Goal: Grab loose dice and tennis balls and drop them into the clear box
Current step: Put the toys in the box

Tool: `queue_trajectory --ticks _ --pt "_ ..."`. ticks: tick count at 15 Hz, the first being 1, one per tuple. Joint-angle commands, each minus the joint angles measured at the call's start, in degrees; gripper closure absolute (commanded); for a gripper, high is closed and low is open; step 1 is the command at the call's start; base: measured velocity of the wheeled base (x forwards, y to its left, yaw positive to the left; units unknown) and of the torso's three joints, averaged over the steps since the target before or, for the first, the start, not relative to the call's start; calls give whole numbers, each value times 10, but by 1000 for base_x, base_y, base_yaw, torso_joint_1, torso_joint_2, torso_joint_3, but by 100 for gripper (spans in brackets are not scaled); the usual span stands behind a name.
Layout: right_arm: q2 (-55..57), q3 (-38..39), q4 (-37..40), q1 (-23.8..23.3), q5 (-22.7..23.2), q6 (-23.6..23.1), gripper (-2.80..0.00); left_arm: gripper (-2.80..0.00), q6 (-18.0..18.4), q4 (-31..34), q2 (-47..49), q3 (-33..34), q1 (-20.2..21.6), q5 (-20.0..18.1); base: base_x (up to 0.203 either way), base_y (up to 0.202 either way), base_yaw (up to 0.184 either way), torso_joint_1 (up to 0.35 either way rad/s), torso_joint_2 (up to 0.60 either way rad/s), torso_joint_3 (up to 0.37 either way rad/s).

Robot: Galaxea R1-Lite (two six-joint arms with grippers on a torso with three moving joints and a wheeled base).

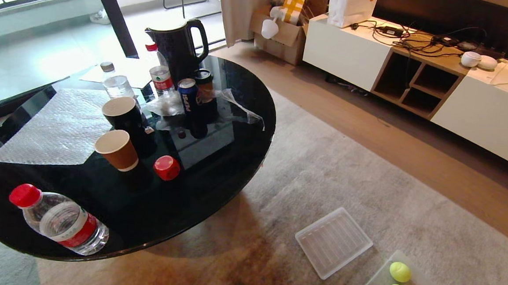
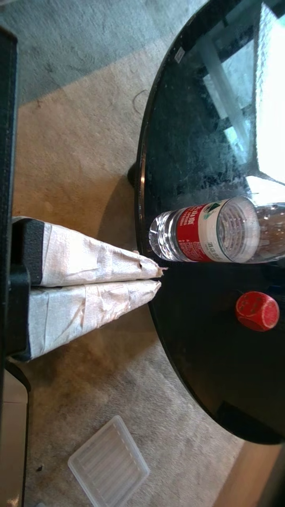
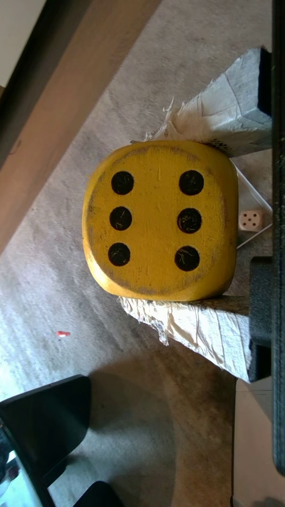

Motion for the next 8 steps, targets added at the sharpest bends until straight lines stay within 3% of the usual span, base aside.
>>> queue_trajectory --ticks 1,8 --pt "0 0 0 0 0 0 0 0 0 0 0 0 0 0 0 0 0 -2 6 -189" --pt "0 0 0 0 0 0 0 0 0 0 0 0 0 0 0 0 0 3 1 -198"
